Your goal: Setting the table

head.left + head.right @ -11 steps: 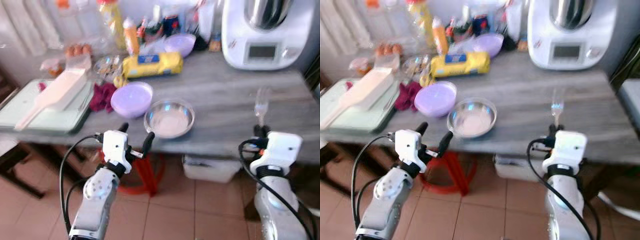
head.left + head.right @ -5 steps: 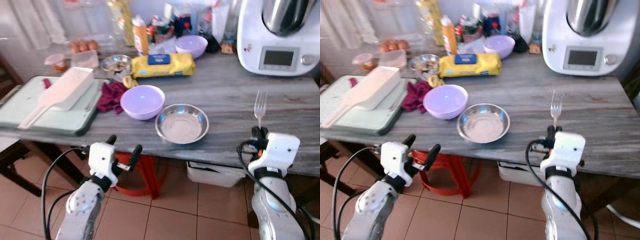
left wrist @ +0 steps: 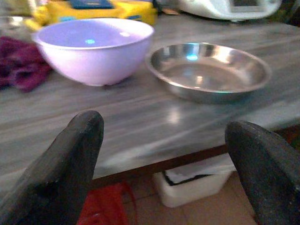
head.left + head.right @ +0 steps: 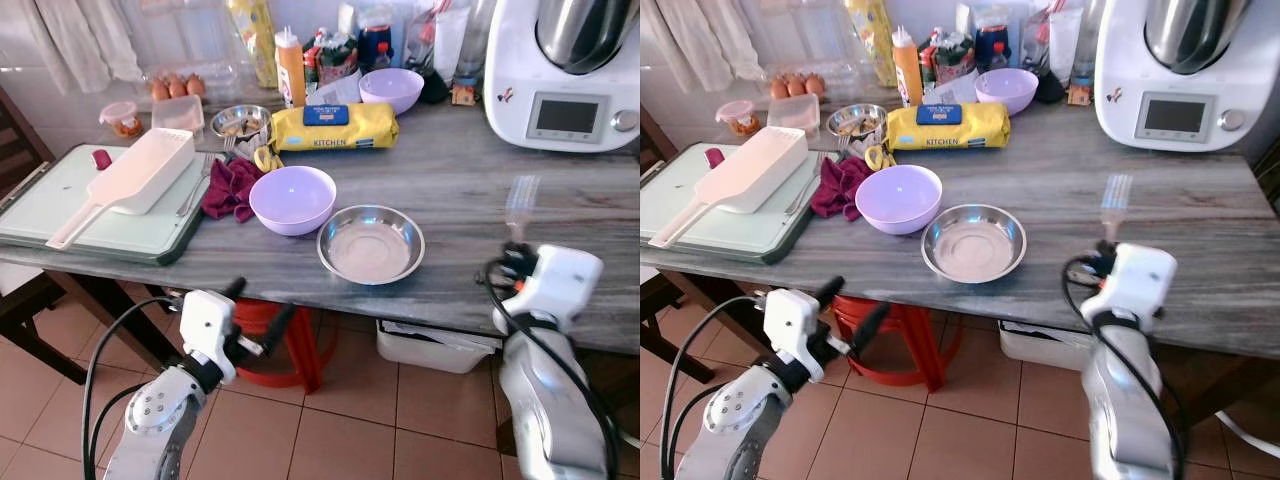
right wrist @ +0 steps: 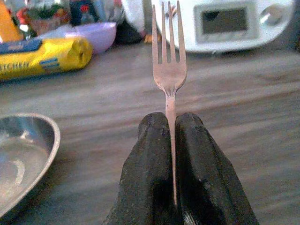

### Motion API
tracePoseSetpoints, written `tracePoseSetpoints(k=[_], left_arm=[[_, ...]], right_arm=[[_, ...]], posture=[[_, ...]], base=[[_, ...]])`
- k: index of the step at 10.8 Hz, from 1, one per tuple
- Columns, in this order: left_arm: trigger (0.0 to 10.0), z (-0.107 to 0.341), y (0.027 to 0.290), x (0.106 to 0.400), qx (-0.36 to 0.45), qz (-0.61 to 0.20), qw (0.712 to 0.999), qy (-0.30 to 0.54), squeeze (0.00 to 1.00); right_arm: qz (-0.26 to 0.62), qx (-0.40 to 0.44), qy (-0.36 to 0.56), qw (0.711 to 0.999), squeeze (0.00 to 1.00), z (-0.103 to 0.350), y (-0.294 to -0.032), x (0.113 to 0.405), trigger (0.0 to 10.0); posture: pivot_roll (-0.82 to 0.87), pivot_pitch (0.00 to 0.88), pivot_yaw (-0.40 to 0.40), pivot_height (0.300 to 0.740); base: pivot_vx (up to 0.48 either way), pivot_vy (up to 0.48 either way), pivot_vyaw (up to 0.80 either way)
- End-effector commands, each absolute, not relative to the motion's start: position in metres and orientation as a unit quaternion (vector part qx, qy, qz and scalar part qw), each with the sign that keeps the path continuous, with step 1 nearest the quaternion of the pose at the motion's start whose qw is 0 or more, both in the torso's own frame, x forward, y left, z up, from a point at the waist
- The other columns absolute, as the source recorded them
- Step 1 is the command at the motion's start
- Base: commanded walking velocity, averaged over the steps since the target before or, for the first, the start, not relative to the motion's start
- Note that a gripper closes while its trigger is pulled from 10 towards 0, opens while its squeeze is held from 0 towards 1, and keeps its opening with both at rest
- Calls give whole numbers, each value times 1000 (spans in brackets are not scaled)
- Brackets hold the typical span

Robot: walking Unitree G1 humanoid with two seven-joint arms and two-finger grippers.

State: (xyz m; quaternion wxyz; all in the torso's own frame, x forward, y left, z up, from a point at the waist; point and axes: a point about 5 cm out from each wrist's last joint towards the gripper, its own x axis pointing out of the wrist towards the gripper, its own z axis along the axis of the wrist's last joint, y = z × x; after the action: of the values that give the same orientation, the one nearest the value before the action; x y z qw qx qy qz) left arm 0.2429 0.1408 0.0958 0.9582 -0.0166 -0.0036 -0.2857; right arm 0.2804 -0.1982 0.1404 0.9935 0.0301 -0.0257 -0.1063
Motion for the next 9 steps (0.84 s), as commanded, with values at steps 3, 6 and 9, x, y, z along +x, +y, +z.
tracePoseSetpoints(k=[3,6,9], left_arm=[[10000,94,134,232,-17,-358,934,4,0],[10000,84,140,230,-19,-379,925,8,0],[10000,64,145,232,-22,-380,925,17,0]], right_arm=[[-85,74,10,994,0,134,-191,293,10000],[-56,86,33,994,0,128,-180,303,10000],[-36,90,46,994,0,126,-174,314,10000]], posture=[[-61,152,79,740],[-49,151,68,740],[-52,145,67,740]], base=[[0,0,0],[0,0,0],[0,0,0]])
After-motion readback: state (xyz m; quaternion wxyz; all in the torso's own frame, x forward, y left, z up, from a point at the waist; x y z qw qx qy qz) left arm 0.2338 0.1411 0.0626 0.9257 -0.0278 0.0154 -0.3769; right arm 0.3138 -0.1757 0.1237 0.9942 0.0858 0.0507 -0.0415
